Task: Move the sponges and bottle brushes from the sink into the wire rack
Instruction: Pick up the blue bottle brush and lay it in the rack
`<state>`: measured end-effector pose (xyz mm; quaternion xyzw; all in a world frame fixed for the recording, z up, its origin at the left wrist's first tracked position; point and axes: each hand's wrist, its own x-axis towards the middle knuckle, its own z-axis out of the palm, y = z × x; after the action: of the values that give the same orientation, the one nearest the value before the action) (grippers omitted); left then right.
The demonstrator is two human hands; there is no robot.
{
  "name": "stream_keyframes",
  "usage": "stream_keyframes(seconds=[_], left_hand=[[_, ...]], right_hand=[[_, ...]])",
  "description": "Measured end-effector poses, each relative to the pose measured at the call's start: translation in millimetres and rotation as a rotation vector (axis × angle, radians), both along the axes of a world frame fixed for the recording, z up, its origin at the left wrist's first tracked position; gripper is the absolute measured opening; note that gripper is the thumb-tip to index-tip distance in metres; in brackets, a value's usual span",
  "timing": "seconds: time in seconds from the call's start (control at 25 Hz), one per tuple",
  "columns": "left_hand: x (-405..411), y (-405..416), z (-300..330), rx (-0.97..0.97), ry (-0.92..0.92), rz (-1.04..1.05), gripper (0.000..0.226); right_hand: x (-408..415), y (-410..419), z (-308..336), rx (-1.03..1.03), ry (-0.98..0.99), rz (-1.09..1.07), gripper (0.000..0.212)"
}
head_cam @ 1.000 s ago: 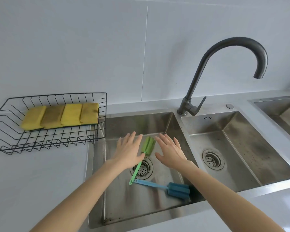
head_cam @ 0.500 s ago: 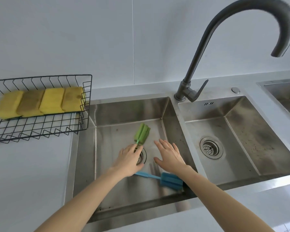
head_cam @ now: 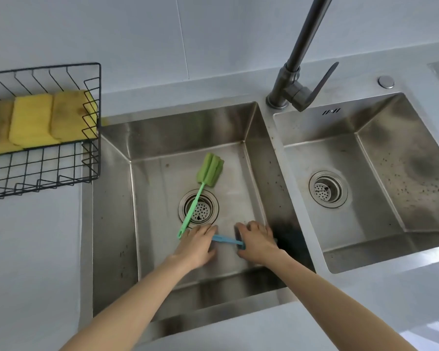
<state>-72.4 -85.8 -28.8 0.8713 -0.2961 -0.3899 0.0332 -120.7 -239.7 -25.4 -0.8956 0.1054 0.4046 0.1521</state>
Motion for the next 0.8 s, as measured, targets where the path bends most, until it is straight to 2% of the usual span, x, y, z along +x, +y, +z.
stream_keyframes(seconds=[0.08,0.44,0.64,0.8], left_hand=[[-1,0,-6,0.012,0.019,-0.004,0.062],[-4,11,-19,0.1,0.045,-0.022,0.062],[-5,16,-11,0.098,0.004,0.005,0.059],[-2,23,2,0.024,-0.095,0.064,0.05]], right_hand=[[-3,0,-4,-0.008,0.005,-0.012,0.053],[-6,3,-2,0.038,-0.028,-0.041,0.034],[-5,1,10,0.045,-0.068,-0.024,0.033],[-2,-1,24,0.036,-0.106,-0.008,0.032]])
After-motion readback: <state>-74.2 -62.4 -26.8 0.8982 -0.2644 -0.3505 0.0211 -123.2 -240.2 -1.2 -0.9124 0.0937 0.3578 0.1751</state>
